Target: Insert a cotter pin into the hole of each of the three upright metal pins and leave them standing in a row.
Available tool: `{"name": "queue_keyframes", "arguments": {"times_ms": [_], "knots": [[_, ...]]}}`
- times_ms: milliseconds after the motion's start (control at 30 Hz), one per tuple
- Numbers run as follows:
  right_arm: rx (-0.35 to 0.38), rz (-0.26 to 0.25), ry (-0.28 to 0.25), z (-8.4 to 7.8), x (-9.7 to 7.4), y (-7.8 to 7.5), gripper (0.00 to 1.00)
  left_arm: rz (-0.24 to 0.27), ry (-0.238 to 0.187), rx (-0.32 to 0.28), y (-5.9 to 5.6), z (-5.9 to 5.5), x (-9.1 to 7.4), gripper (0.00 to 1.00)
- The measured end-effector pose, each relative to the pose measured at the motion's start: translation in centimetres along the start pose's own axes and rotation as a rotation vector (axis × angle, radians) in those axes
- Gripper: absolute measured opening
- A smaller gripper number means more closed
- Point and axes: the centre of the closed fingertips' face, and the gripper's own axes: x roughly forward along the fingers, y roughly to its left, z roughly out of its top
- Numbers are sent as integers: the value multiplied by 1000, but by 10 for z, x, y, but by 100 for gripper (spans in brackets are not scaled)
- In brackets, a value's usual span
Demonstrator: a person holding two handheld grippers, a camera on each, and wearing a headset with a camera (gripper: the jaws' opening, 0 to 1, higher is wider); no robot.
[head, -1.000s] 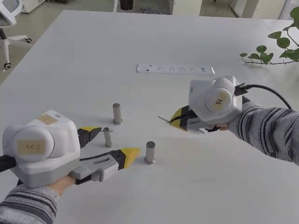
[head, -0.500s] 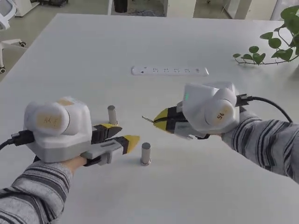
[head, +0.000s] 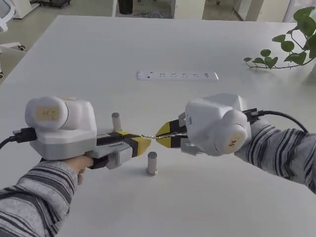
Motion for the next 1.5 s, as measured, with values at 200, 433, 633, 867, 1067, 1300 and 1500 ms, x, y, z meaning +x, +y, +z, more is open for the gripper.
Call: {"name": "queue_keyframes", "arguments": {"times_ms": [200, 433, 633, 867, 1067, 1300, 1500], "knots": [[-37, 4, -5, 5, 0, 2, 0, -20, -7, -13, -4, 2, 1, 6], [-7, -13, -12, 6, 0, -1, 0, -23, -5, -6, -5, 2, 2, 0], [-9, -10, -9, 5, 0, 1, 0, -17, -1, 3, -4, 1, 2, 0], [85, -14, -29, 5, -1, -2, 0, -21, -14, 44, -6, 3, 2, 0], [256, -3, -72, 5, -2, 0, 1, -24, -1, 101, -6, 1, 1, 0], [543, 42, -141, 0, -8, 1, 6, -29, 7, 171, -2, -5, -3, 0], [733, 123, -186, -3, -11, 8, 9, -72, 13, 218, -5, -10, -5, 0]]}}
